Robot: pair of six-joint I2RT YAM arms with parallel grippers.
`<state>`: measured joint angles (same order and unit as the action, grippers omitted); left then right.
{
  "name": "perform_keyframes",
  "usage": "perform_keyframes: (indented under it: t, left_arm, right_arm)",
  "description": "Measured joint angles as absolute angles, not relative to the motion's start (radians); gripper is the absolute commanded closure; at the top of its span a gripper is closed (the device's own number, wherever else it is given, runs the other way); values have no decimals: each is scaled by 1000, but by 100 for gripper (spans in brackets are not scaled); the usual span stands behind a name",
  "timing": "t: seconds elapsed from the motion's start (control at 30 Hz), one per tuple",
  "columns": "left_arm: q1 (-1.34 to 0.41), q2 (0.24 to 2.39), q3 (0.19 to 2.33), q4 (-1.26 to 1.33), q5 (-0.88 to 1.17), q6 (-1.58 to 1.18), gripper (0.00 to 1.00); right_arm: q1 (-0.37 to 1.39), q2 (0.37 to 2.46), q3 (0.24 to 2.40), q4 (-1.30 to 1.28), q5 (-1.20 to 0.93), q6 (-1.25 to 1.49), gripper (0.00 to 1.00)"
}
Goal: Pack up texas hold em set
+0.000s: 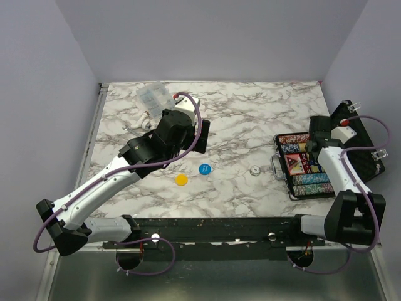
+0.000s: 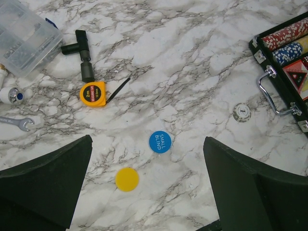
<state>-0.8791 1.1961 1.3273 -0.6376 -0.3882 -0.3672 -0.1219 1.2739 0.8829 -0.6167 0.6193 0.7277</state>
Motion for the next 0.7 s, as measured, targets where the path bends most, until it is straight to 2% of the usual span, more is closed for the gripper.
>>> perform_keyframes:
  t: [0.47, 0.7]
  left_arm:
    - [-879, 1198, 1327, -638, -387, -367, 1]
    - [-879, 1205, 1327, -638, -384, -367, 2]
  right_arm:
    - [-153, 1452, 883, -444, 657, 724, 92]
    - [-164, 1508, 884, -385, 652, 708, 82]
